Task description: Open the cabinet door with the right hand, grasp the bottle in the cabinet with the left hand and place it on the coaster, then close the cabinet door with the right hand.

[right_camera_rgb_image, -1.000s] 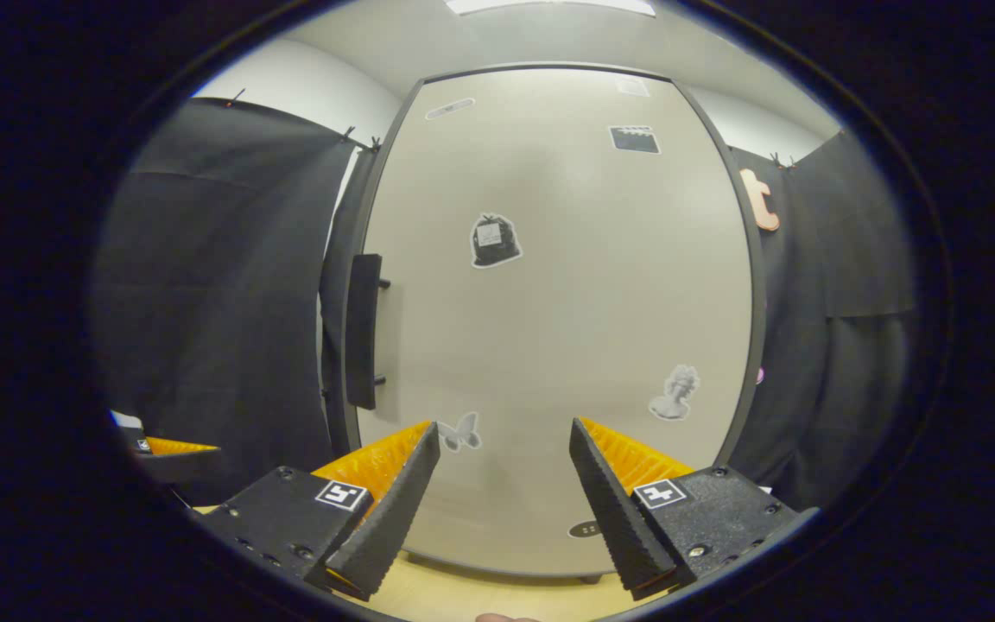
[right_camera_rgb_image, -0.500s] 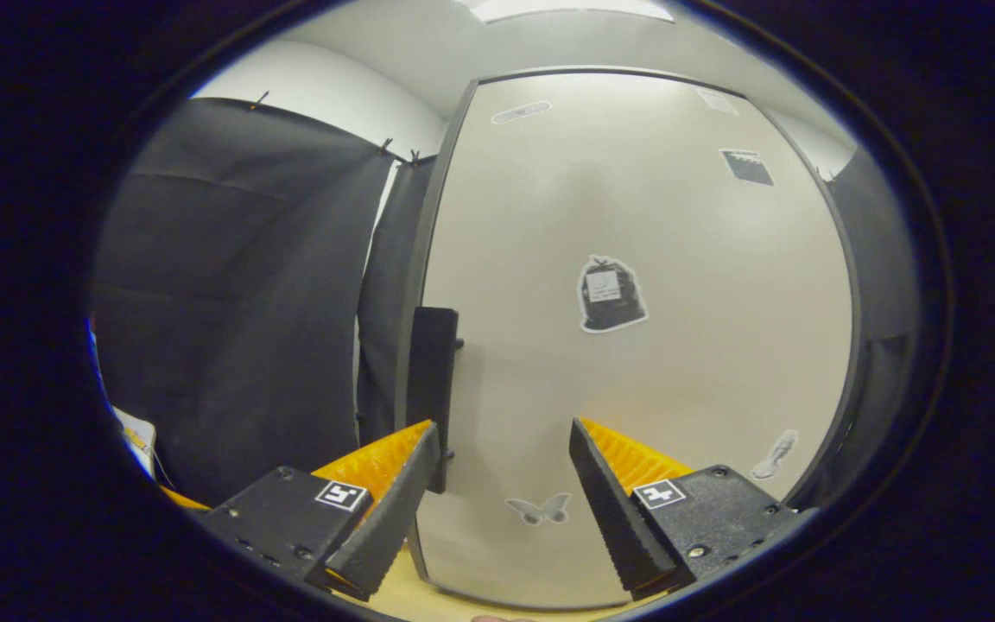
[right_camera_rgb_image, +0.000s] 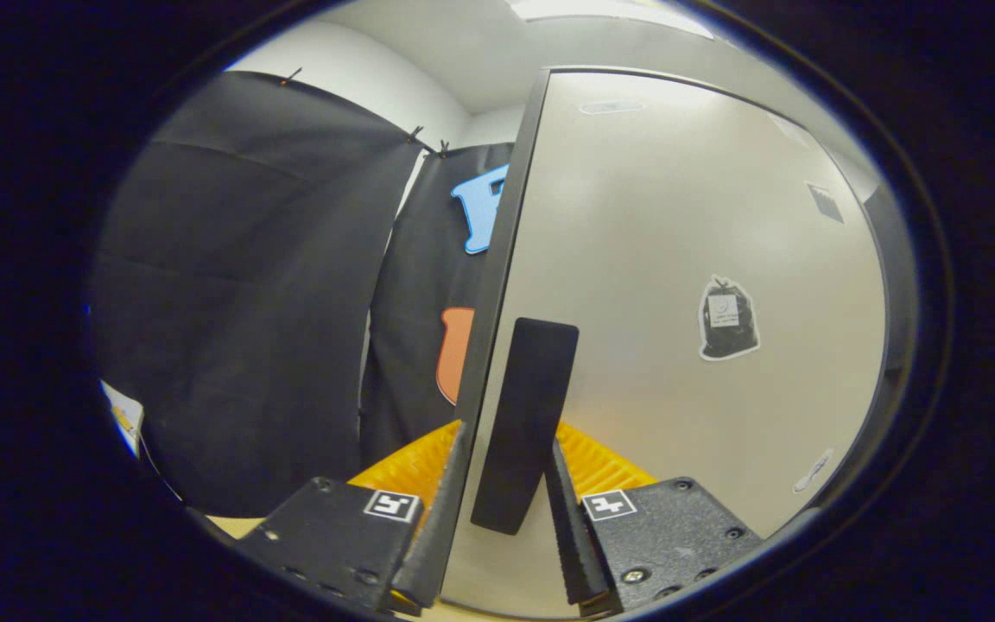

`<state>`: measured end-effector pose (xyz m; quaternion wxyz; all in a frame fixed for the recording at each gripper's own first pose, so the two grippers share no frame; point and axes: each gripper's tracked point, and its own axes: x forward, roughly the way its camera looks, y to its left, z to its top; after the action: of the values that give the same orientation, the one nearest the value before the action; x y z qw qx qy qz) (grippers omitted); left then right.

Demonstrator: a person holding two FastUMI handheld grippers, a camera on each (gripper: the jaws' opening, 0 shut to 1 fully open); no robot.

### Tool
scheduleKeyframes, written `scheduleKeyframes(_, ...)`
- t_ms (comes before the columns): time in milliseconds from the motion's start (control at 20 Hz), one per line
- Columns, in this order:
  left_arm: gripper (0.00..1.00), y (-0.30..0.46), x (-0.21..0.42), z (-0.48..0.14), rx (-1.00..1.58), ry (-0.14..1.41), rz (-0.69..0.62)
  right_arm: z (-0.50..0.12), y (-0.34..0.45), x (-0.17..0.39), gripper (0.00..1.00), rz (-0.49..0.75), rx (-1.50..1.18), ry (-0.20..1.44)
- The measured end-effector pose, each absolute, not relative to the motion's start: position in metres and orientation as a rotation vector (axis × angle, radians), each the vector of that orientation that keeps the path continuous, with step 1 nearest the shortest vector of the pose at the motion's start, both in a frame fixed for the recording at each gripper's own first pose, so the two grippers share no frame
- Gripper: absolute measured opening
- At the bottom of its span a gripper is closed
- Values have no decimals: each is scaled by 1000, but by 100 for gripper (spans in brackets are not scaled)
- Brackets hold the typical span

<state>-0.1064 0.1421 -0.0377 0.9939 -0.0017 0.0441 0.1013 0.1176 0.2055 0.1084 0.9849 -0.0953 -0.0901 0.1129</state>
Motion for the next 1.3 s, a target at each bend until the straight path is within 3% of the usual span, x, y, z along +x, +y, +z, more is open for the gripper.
scheduleKeyframes(50,95,146,-110,-39,-9,89,213,109,204,119,46,226,-178,-174)
scheduleKeyframes(150,95,155,-120,-44,-25,94,230,103,204,119,37,281,-127,-121)
scheduleKeyframes(350,95,169,-128,-46,-47,96,242,101,206,111,26,411,-55,-31)
scheduleKeyframes(550,95,171,-153,-29,-26,34,229,98,207,97,19,461,-29,12)
scheduleKeyframes(900,95,167,-161,-9,26,-70,154,92,172,-11,11,595,-36,21)
scheduleKeyframes(1300,95,114,-125,-53,-36,45,-2,93,116,-69,12,601,-37,70)
